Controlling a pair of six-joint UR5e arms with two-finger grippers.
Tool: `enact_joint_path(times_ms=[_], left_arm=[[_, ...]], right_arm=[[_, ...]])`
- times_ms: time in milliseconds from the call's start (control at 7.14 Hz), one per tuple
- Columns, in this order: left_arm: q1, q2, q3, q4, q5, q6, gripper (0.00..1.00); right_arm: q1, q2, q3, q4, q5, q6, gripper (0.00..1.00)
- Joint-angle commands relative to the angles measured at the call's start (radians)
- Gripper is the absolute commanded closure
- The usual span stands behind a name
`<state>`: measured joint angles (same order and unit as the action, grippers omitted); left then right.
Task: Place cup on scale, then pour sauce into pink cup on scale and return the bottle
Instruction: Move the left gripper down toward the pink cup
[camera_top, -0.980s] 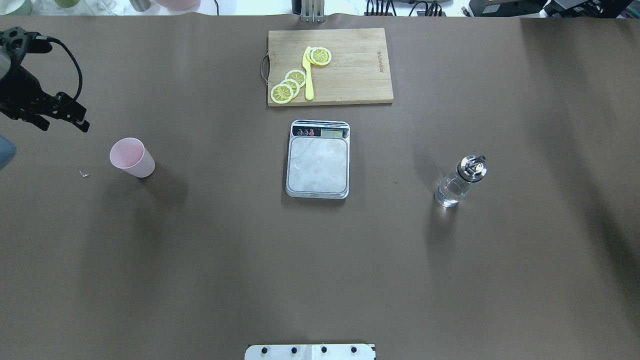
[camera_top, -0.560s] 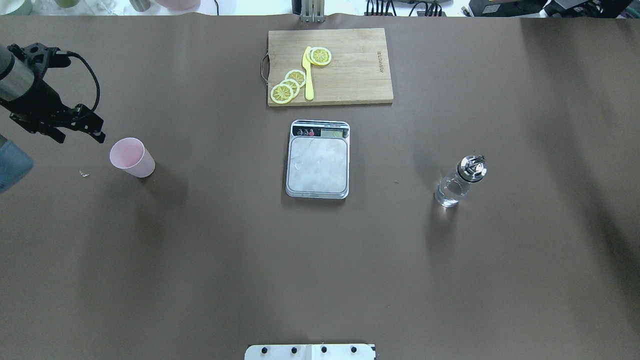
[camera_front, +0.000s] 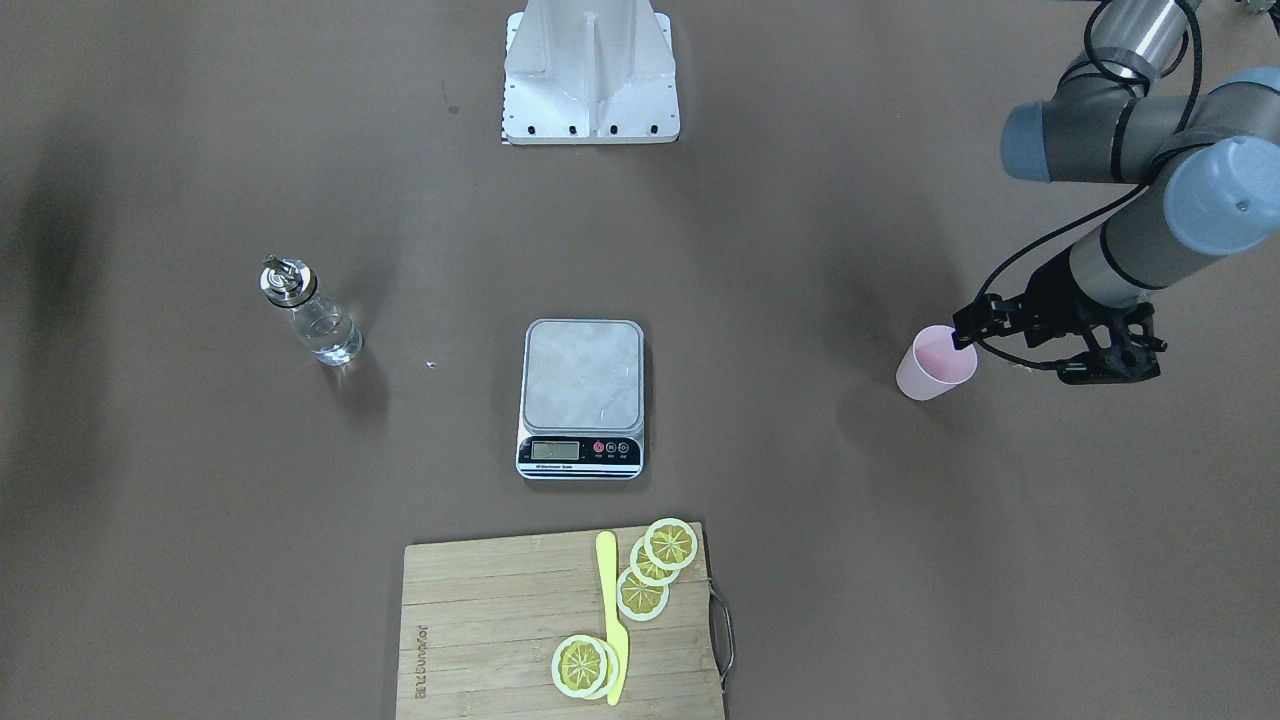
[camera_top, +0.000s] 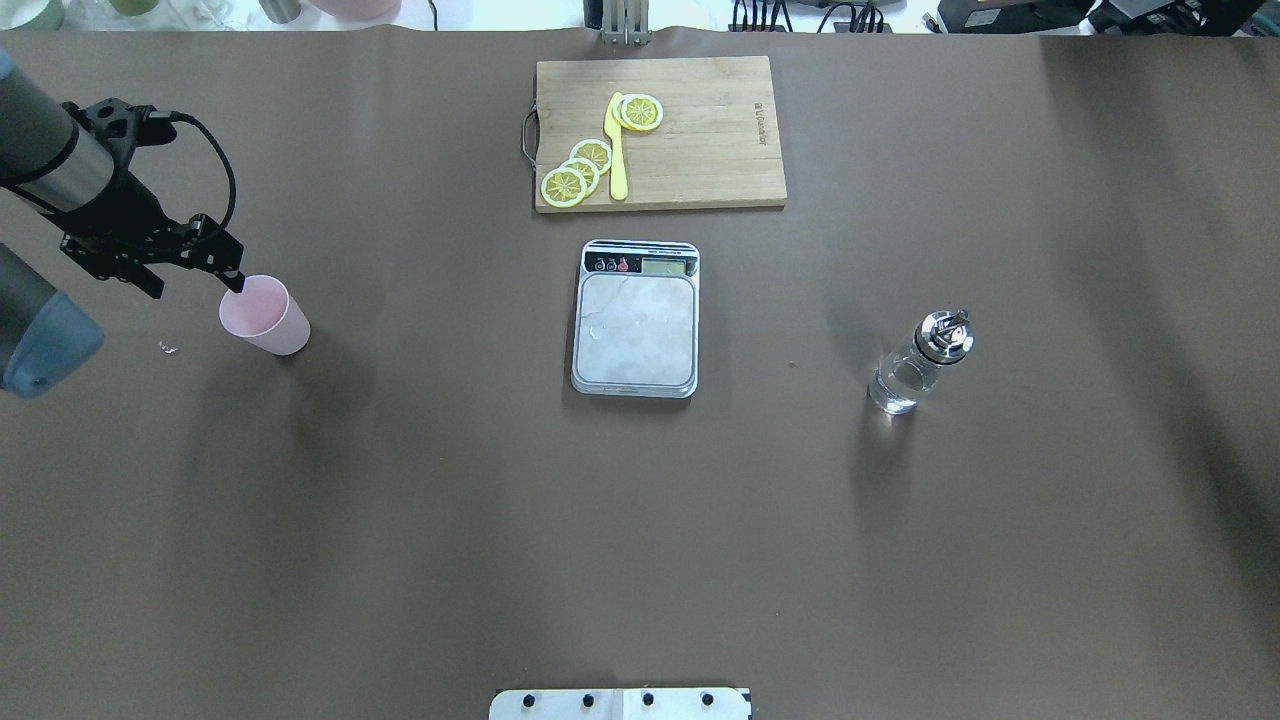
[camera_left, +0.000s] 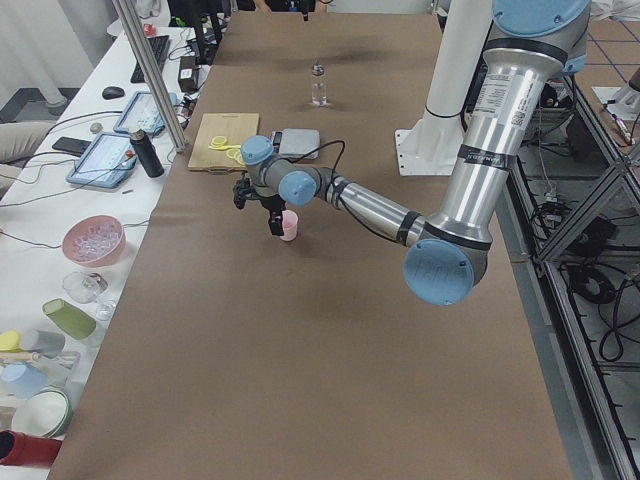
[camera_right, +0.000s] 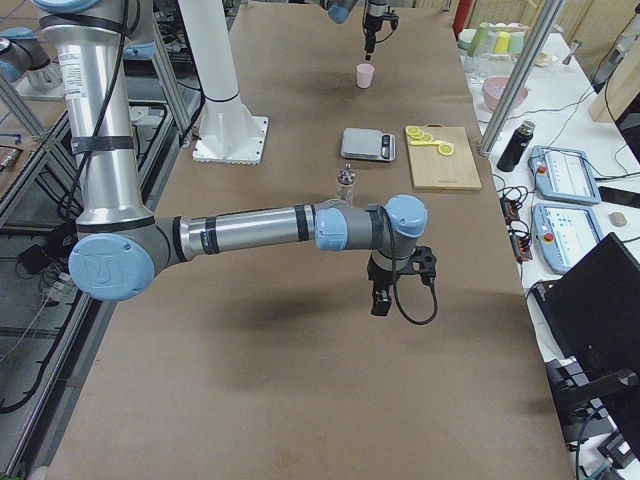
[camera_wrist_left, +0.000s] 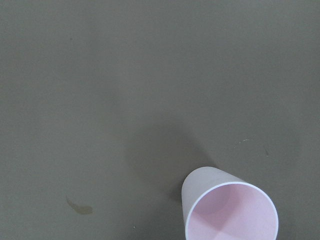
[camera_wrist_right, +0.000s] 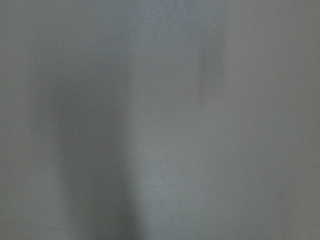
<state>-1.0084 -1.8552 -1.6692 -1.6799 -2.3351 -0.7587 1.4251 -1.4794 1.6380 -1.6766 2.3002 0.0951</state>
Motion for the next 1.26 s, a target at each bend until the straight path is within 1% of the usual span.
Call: enact_joint_path(times_ms=[0,140,420,840,1120], left_arm=[[0.01,-0.012,0.011,-0.001,-0.003,-0.01,0.23],[0.01,-0.012,0.02,-0.001,-0.003,-0.004,0.32],[0.01,-0.016,0.054,-0.009,-0.003,0.004,0.33],[0.011,-0.028,0.06,-0.021,-0.003,-0.001,0.34],[0.03,-0.032,0.063,-0.021,-0.003,-0.001,0.38]], right_arm=[[0.0,0.001,0.0,0.0,0.001,0.0,0.0],[0.0,0.001,0.0,0.0,0.001,0.0,0.0],[0.0,0.001,0.003,0.002,0.001,0.002,0.0],[0.0,0.002,0.005,0.002,0.001,0.002,0.0],[-0.002,0.004,0.003,0.002,-0.001,0.0,0.0]])
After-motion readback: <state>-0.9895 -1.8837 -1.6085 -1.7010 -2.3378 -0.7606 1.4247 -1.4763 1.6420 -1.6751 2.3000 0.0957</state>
